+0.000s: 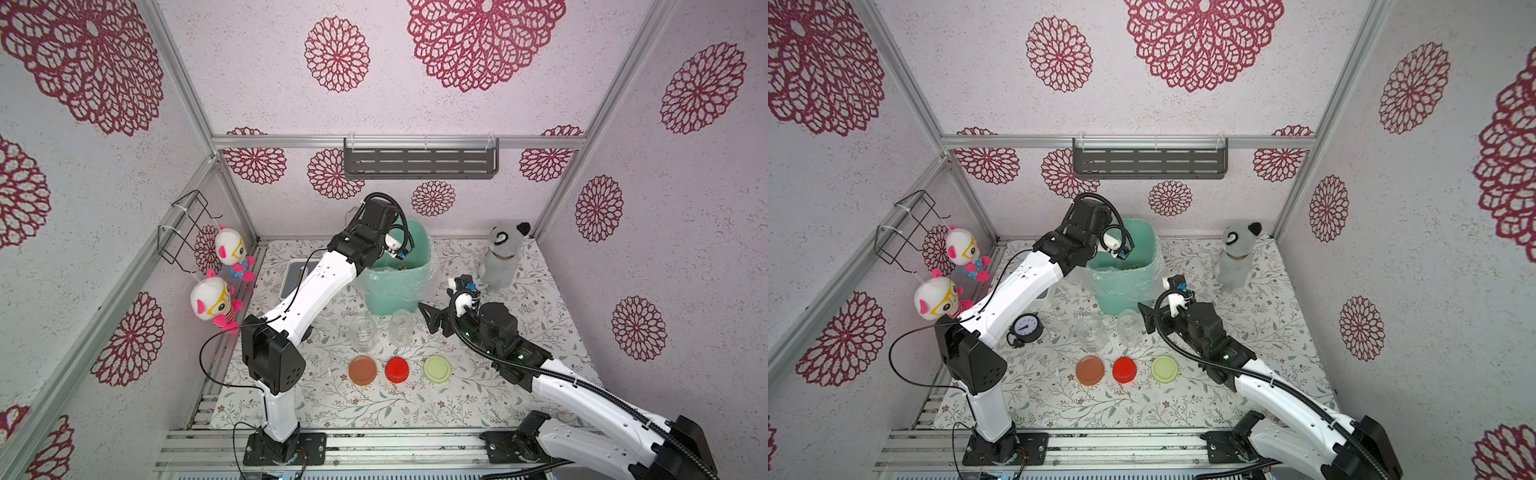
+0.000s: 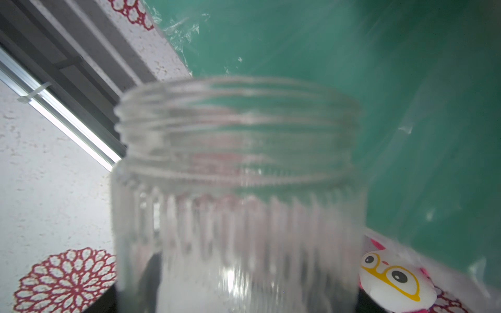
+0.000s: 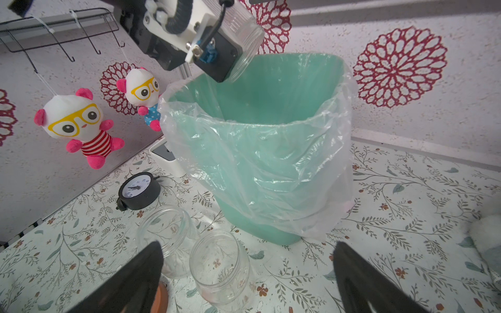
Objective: Empty moldy peanuts from jars
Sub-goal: Pour the moldy peanuts from the jar into the trash bin.
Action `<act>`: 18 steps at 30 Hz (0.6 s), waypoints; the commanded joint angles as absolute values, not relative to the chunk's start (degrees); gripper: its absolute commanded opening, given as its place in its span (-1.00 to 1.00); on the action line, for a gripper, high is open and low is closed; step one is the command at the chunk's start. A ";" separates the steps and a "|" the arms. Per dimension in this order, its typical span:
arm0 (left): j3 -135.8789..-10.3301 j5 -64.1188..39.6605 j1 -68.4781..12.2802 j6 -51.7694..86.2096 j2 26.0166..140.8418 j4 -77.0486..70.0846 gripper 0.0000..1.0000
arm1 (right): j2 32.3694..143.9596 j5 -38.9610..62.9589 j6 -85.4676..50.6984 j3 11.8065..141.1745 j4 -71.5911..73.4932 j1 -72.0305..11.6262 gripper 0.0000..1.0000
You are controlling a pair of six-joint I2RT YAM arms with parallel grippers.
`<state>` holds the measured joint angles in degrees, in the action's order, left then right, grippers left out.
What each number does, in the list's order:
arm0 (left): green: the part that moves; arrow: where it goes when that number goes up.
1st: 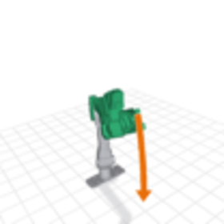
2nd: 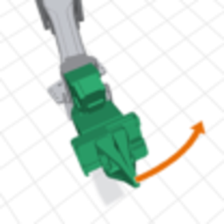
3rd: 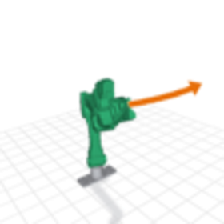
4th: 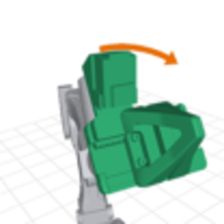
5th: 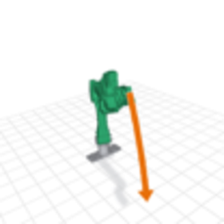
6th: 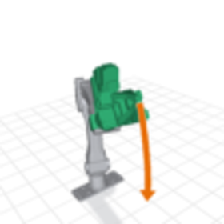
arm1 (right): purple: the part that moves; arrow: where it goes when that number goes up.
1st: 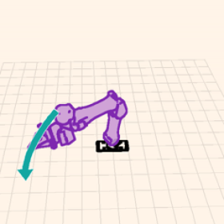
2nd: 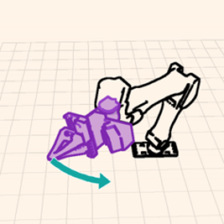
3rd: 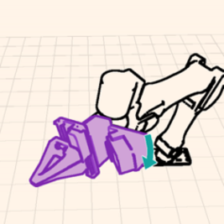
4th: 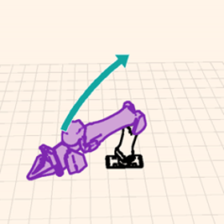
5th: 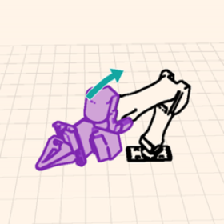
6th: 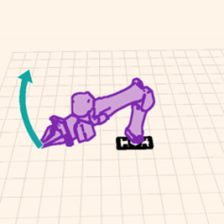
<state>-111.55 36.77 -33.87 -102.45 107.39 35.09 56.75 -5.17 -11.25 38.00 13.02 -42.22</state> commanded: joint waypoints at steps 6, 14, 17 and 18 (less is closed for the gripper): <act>-108.39 33.76 -32.85 -92.42 101.99 27.37 -1.00 | 54.11 -6.94 -13.75 38.94 15.23 -42.46 0.98; -103.98 18.23 -29.26 -64.62 95.12 24.70 -1.00 | 52.04 -6.96 -15.59 39.28 15.13 -41.88 0.98; -100.66 12.18 -27.72 -55.54 91.99 23.04 -1.00 | 51.79 -6.27 -15.65 39.88 14.90 -41.49 0.98; -99.67 10.17 -27.21 -53.04 90.90 22.88 -1.00 | 51.72 -5.96 -15.86 40.14 14.82 -41.27 0.98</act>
